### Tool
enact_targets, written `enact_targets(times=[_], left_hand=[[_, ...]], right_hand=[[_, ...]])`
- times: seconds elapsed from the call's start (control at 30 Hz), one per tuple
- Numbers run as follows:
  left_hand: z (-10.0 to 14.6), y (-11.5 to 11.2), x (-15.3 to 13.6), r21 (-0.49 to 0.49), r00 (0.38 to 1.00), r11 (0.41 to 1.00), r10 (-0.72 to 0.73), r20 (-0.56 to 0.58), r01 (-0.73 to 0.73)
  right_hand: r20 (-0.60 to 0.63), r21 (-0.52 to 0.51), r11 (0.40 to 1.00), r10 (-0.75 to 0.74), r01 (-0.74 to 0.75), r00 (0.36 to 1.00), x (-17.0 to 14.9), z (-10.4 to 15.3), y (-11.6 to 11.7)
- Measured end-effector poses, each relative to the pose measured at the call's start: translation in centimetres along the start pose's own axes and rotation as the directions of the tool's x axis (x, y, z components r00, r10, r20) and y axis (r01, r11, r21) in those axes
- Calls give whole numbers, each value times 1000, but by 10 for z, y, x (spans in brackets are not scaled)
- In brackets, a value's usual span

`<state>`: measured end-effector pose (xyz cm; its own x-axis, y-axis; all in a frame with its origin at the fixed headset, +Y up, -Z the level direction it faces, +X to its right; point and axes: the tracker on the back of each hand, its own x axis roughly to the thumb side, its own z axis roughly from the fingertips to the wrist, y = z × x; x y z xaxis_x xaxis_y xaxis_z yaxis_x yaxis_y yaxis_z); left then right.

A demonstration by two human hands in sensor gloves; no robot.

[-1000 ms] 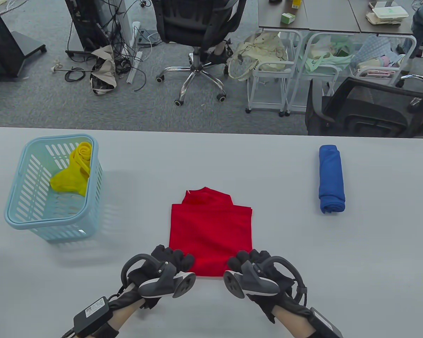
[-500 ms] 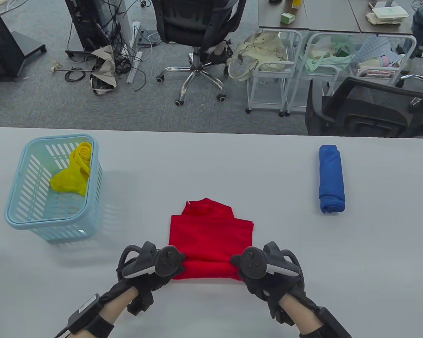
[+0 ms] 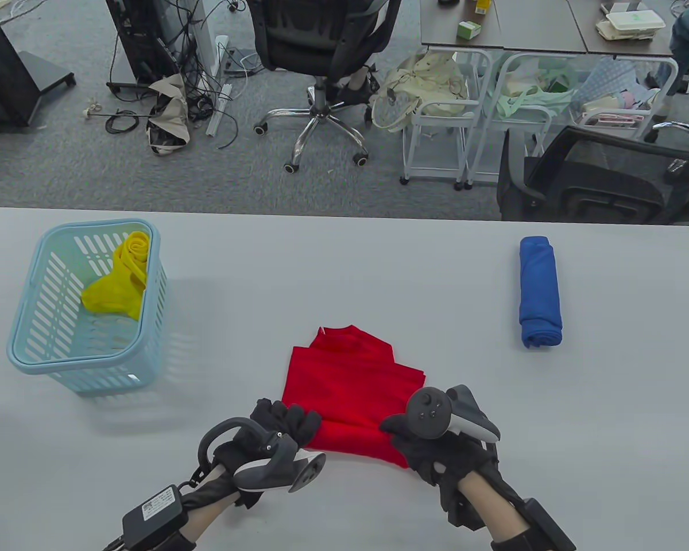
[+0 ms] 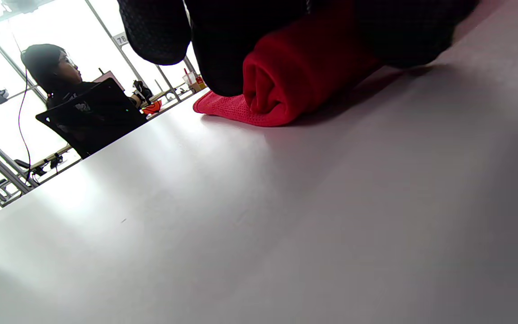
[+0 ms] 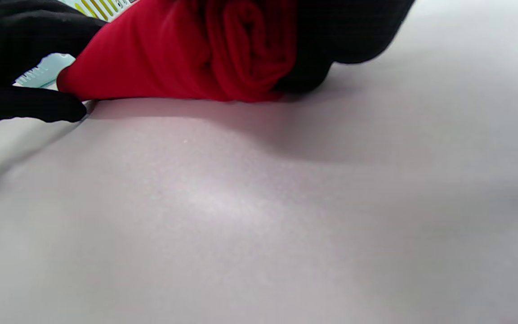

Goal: Roll t-shirt into tight roll

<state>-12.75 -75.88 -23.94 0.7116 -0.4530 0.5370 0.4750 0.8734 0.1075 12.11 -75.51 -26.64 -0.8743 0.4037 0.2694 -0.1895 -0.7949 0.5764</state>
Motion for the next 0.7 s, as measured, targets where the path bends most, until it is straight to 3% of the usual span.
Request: enact_targets(times=[0.13, 0.23, 0.33, 0.5, 0.57, 0.7], left_hand=[[-4, 2, -6, 66, 998, 996, 55, -1, -55], [-5, 0, -20, 11, 968, 968, 251, 3, -251], [-7, -7, -38, -62, 881, 879, 473, -12, -472], [-10, -19, -58, -114, 745, 737, 664, -68, -667], [-9, -19, -57, -101, 752, 745, 655, -75, -660], [-1, -12, -38, -67, 878, 876, 477, -38, -478]], right_hand=[[-87, -108, 983, 141, -150, 986, 9, 8, -3], [-70, -171, 946, 267, -275, 961, 28, 17, -3], [-54, -186, 907, 375, -378, 925, 42, 19, 3], [-54, -115, 909, 397, -400, 916, 38, 5, 16], [-38, -101, 932, 346, -348, 938, 35, 4, 11], [-31, -82, 950, 299, -301, 954, 29, 3, 11]])
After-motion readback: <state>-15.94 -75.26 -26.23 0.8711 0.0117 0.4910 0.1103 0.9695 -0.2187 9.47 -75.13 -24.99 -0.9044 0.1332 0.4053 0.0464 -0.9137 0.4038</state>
